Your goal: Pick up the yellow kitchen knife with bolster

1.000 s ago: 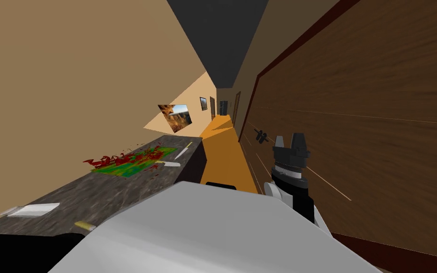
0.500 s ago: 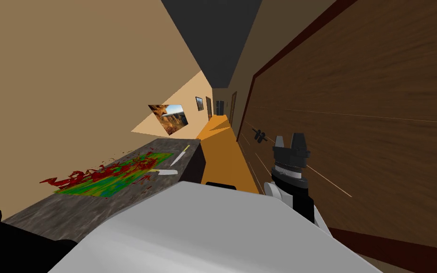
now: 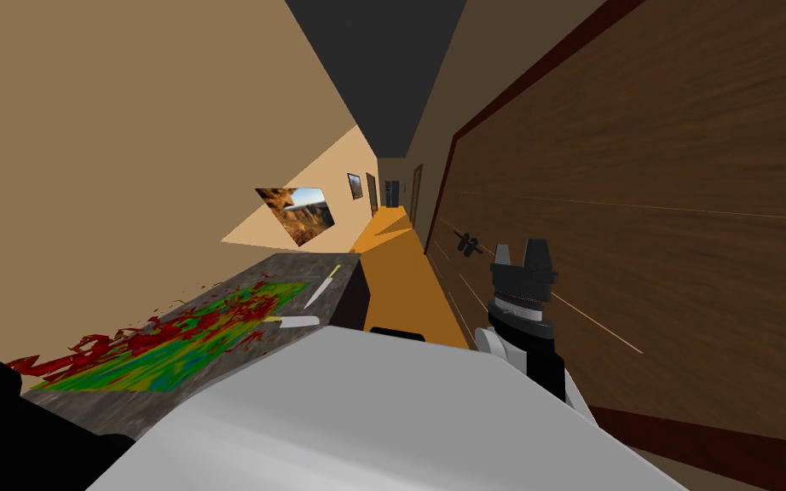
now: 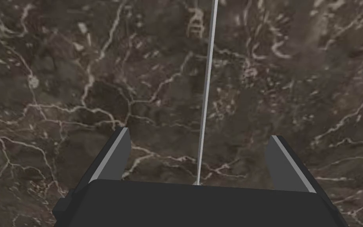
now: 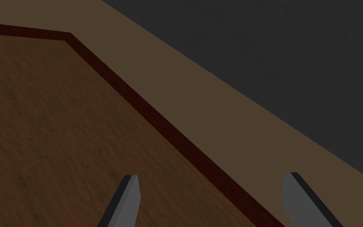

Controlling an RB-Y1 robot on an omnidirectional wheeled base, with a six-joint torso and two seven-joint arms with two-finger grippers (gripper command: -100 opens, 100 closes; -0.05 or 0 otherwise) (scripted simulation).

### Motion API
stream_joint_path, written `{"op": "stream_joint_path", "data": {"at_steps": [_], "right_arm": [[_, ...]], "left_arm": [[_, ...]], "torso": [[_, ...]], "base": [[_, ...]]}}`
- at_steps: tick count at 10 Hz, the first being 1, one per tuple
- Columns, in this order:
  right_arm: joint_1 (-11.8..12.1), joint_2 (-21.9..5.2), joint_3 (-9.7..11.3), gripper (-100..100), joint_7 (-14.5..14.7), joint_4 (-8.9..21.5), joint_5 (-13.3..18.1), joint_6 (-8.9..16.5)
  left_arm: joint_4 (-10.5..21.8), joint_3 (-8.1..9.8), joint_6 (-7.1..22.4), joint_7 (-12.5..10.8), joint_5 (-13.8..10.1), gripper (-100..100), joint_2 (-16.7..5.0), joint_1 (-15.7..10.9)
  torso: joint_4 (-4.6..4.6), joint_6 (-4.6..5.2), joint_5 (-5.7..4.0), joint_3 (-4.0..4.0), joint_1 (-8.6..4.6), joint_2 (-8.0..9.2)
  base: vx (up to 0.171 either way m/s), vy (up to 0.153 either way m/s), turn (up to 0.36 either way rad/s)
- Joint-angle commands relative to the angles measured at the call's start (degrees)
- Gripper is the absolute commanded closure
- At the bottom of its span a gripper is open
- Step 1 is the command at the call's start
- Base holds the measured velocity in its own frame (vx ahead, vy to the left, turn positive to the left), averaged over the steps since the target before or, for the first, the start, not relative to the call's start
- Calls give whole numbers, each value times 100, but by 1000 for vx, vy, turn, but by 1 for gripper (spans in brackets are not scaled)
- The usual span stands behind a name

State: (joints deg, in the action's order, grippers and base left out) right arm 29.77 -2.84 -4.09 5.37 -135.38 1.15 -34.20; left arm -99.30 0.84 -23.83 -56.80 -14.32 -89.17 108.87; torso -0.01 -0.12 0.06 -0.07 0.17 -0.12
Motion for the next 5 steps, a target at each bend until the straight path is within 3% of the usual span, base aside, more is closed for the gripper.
{"op": "stream_joint_path", "data": {"at_steps": [1,2,3,5], "right_arm": [[0,0,0,0,0,0,0,0],[0,0,0,0,0,0,0,0],[0,1,1,0,0,0,0,0],[-1,1,1,0,0,0,0,0]], "left_arm": [[0,0,0,0,0,-100,0,0],[12,-6,9,-1,5,0,-5,-2],[-105,-114,216,-73,-7,-100,-127,-238],[-220,-224,424,-145,-18,-100,-250,-473]], "torso": [[0,0,0,0,0,0],[3,-1,-3,6,-17,9],[4,-1,-7,9,-29,15],[7,-2,-7,17,-29,29]], "base": [[11,37,-10],[3,8,-1],[-19,21,80],[-38,16,61]]}}
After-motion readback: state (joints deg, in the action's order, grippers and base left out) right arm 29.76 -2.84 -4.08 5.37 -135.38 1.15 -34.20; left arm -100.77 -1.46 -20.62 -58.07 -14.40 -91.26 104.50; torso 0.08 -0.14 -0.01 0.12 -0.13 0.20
